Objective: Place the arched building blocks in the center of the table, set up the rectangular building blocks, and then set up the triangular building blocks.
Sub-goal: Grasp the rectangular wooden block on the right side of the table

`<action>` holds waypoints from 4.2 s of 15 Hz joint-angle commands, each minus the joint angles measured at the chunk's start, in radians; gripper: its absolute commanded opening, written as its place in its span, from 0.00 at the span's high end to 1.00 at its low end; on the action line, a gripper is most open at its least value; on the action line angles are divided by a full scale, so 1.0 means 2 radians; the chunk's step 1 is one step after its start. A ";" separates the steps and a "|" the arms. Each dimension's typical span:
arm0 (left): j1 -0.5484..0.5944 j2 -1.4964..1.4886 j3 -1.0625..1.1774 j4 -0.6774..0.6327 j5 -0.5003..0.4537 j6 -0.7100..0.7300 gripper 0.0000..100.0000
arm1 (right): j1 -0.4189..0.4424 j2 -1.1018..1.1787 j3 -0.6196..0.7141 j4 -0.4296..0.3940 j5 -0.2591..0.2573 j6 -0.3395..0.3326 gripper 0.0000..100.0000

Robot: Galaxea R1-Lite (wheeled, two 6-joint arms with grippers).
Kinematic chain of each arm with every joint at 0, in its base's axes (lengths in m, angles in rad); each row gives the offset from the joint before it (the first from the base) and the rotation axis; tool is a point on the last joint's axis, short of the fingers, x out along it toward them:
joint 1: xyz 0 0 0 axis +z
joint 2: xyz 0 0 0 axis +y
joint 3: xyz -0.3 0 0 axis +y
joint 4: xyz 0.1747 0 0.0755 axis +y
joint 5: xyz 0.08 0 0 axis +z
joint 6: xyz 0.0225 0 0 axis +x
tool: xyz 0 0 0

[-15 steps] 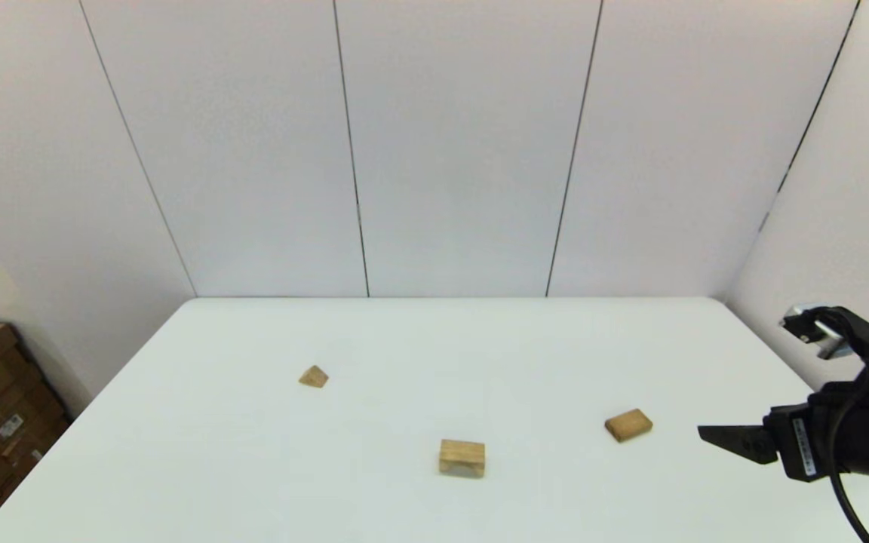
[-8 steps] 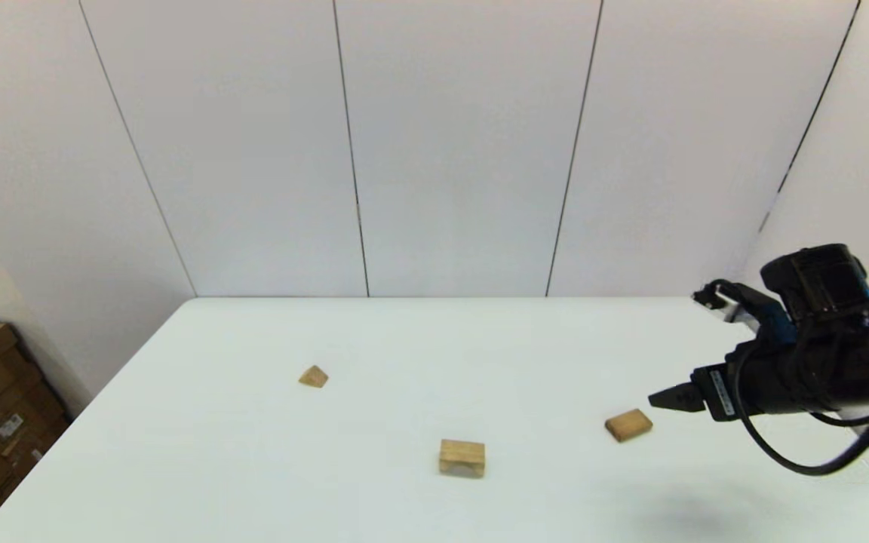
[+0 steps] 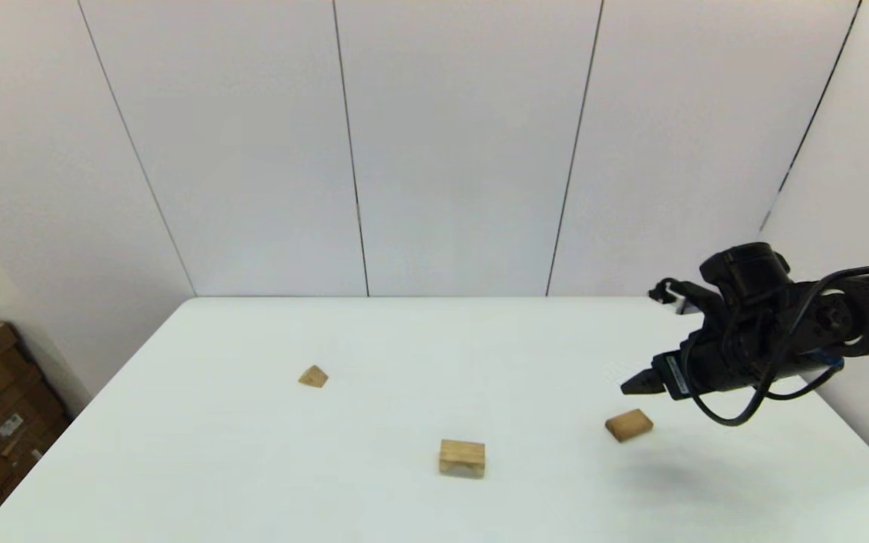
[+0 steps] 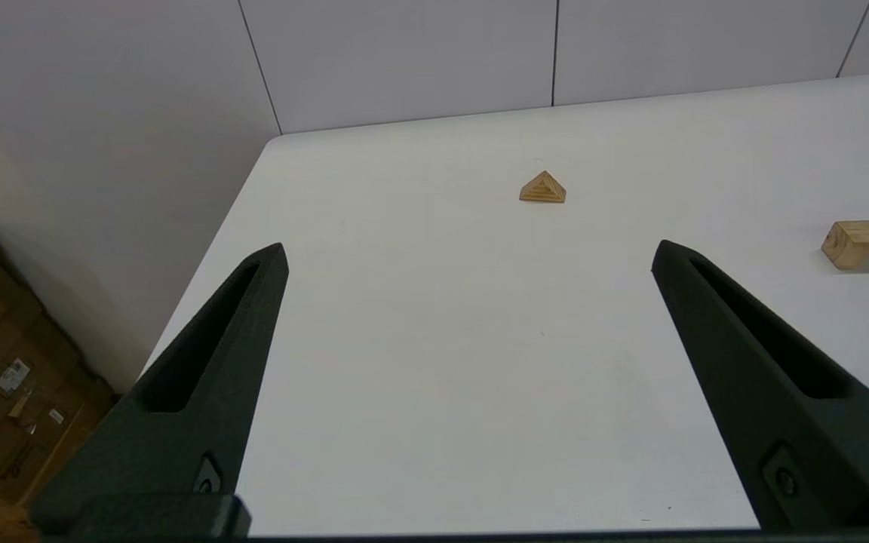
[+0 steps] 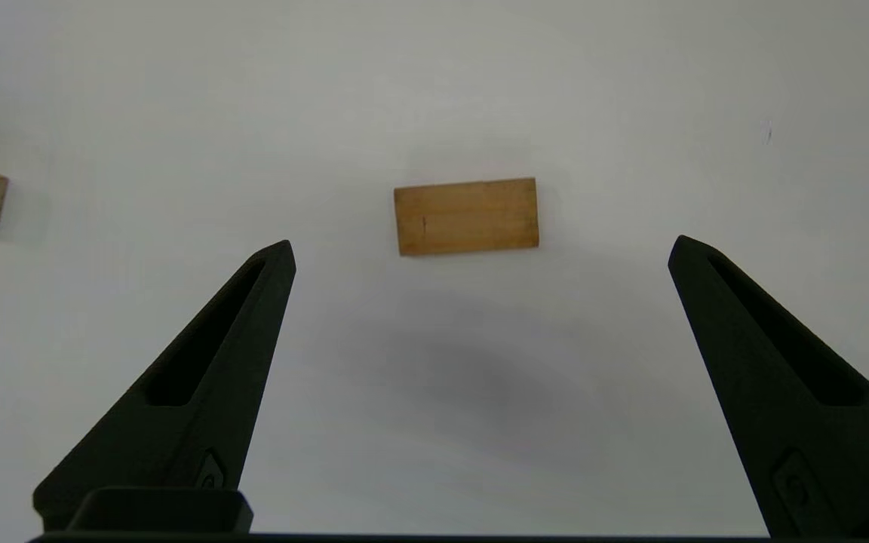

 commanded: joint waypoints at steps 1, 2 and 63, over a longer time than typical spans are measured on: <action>0.001 0.001 0.000 -0.001 -0.001 0.000 0.00 | 0.000 0.032 -0.023 0.009 -0.003 -0.005 0.00; 0.001 0.001 0.000 0.000 -0.001 0.000 0.00 | 0.000 0.034 -0.030 0.022 -0.005 0.000 0.00; 0.001 0.001 0.001 0.000 0.000 0.000 0.00 | 0.036 0.227 -0.286 0.302 -0.059 0.601 1.00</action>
